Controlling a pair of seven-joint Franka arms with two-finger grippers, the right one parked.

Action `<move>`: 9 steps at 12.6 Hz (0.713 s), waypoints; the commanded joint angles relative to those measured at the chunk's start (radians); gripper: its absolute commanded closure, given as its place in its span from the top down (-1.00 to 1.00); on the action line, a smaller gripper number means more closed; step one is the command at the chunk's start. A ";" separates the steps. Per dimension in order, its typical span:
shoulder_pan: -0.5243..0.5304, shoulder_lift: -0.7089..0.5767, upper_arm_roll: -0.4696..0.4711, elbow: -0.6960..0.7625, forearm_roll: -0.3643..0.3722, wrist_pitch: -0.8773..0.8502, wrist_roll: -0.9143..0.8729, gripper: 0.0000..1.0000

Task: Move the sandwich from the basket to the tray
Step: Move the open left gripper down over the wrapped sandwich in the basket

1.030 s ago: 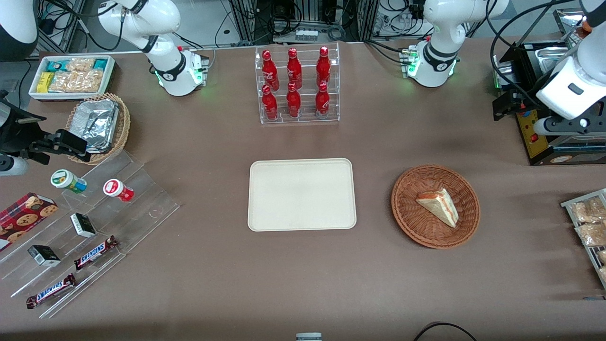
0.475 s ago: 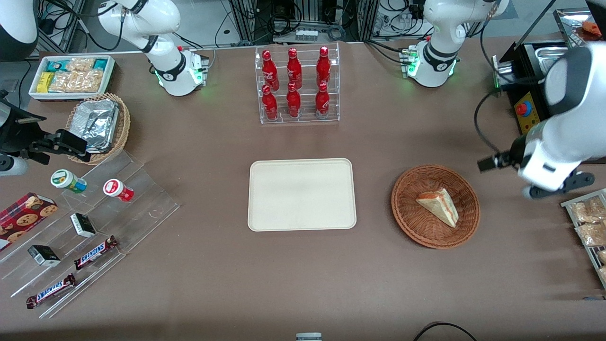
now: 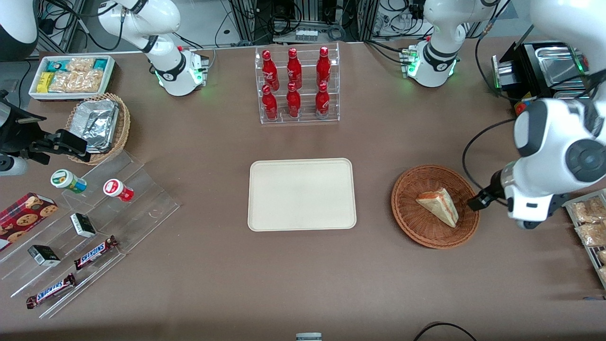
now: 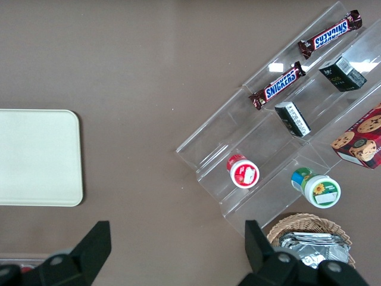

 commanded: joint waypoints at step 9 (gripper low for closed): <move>-0.065 0.074 -0.007 -0.130 0.021 0.290 -0.243 1.00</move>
